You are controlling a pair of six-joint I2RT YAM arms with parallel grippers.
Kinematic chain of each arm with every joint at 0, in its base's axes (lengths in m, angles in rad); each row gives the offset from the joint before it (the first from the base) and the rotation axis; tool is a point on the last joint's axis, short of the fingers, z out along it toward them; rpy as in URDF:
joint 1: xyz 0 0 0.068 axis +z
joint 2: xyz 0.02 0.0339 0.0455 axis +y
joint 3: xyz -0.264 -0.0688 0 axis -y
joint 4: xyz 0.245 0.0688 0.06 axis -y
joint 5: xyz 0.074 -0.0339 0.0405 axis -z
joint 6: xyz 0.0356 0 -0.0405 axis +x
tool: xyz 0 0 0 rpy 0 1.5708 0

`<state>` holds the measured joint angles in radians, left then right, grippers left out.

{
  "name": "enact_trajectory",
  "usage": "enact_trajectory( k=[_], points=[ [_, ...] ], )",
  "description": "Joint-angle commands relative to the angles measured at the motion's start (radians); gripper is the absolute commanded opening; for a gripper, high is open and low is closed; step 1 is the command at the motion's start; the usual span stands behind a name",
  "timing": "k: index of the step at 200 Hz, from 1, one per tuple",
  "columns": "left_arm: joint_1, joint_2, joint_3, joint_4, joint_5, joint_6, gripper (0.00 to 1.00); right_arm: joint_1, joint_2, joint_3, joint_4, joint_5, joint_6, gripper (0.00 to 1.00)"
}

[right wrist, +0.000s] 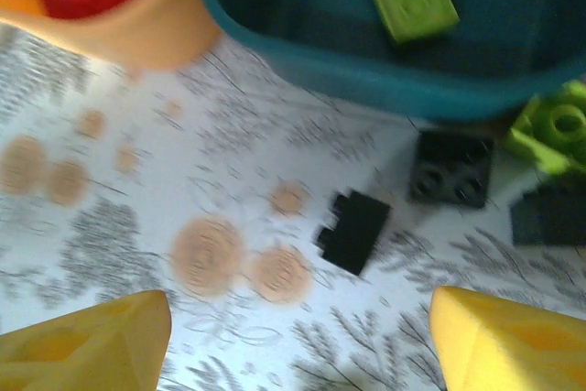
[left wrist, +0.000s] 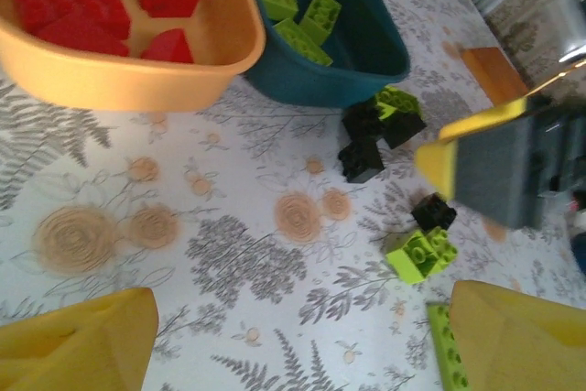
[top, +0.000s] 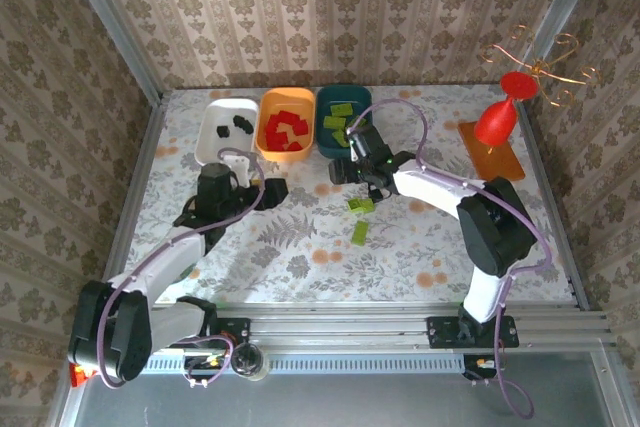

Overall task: Sort the legos into containers by color
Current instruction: Pick up the lego from the center of the table.

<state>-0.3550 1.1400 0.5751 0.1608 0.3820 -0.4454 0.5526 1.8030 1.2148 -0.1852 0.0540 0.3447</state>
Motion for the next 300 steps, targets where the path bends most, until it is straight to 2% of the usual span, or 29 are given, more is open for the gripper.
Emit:
enact_trajectory(
  k=[1,40,74,112,162,188,211,265,300],
  points=[
    [-0.012,0.013,0.074,-0.026,0.027,0.024,0.84,0.000,0.037,0.001,0.022,0.089,0.029,0.76],
    [-0.013,0.013,0.081,-0.026,-0.009,0.040,0.84,0.000,0.140,0.049,0.040,0.098,0.061,0.74],
    [-0.046,0.071,0.088,-0.029,-0.046,0.024,0.82,0.000,0.143,0.028,0.086,0.065,0.071,0.74],
    [-0.203,0.239,0.164,-0.007,-0.178,0.010,0.81,-0.013,-0.017,-0.099,0.141,0.072,0.067,0.76],
    [-0.331,0.499,0.319,0.005,-0.273,0.015,0.80,-0.097,-0.341,-0.322,0.123,0.122,0.080,0.81],
    [-0.363,0.635,0.425,-0.021,-0.290,0.031,0.76,-0.117,-0.494,-0.418,0.104,0.166,0.075,0.87],
    [-0.378,0.739,0.521,-0.052,-0.297,0.047,0.74,-0.126,-0.560,-0.465,0.071,0.182,0.064,0.89],
    [-0.387,0.939,0.731,-0.123,-0.307,0.080,0.65,-0.160,-0.629,-0.533,0.058,0.184,0.050,0.90],
    [-0.390,1.026,0.833,-0.161,-0.320,0.105,0.51,-0.174,-0.630,-0.545,0.074,0.166,0.055,0.91]
  ],
)
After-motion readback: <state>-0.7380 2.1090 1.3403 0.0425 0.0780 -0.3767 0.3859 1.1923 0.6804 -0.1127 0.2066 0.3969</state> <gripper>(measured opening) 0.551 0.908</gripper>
